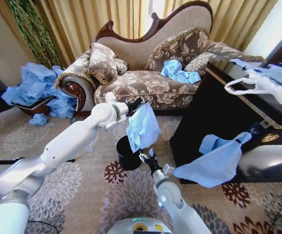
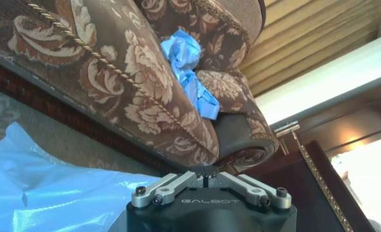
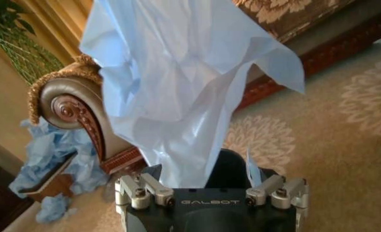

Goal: Place a garbage bag over the trash bin.

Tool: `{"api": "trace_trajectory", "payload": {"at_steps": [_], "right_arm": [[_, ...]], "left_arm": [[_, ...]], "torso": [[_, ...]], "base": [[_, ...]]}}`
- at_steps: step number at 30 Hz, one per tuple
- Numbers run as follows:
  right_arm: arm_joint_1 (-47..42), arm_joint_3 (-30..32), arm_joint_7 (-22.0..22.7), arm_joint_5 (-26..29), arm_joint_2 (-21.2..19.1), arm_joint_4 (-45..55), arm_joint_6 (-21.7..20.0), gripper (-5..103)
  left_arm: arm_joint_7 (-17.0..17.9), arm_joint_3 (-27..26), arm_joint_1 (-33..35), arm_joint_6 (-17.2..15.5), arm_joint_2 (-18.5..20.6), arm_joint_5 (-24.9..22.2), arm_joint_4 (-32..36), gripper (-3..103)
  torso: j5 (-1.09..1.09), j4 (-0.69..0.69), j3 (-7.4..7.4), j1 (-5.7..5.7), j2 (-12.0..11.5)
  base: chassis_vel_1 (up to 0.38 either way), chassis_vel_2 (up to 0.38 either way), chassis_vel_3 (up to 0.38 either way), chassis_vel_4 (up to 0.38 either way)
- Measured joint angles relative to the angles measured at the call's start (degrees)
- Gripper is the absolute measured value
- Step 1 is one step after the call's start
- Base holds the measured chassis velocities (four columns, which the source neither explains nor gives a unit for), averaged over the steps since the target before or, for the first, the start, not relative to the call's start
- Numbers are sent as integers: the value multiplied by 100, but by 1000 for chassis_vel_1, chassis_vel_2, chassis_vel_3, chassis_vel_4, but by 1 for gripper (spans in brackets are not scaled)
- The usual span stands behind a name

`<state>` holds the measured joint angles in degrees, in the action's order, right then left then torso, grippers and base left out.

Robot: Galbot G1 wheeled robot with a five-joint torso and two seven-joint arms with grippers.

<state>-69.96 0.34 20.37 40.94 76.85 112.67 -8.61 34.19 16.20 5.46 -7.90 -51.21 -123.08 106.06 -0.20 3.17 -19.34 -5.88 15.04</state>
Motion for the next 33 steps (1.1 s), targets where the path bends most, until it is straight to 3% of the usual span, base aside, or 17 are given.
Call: {"api": "trace_trajectory", "payload": {"at_steps": [6,12,18,20,25,27,29,32,33], "right_arm": [[94,-124,313,260,111,64,-59,90],[499,-116,978,699,435,-170,-150,79],[683,33,1520,713,625,-252,-71,77],[671,137,1770,510,582,-227,48,72],[553,250,1851,172,394,-146,210,64],[541,318,1814,-21,296,-151,407,47],[552,343,1739,-58,274,-177,472,47],[663,416,1296,-198,260,-306,831,31],[663,416,1296,-198,260,-306,831,31]], "left_arm": [[58,3,-3,50,-21,-2,52,0],[156,-52,-55,94,27,-98,223,0],[190,-37,-94,96,-54,-123,186,0],[195,-60,-86,81,-27,-142,179,0],[196,-245,17,64,103,-180,257,0],[197,-429,128,60,268,-222,387,0],[197,-506,170,59,347,-247,453,0],[196,-780,375,56,640,-345,712,0],[196,-780,375,56,640,-345,712,0]], "torso": [[0,1,0,0,0],[0,-1,0,0,1],[1,0,0,0,1],[1,2,0,-1,1],[0,1,0,0,1],[0,0,0,0,1],[0,-1,0,0,1],[1,0,0,0,1],[1,0,0,0,1]], "base": [[0,0,0,0],[0,0,0,0],[0,0,0,0],[0,0,0,0],[0,0,0,0],[0,0,0,0],[0,0,0,0],[0,0,0,0],[0,0,0,0]]}}
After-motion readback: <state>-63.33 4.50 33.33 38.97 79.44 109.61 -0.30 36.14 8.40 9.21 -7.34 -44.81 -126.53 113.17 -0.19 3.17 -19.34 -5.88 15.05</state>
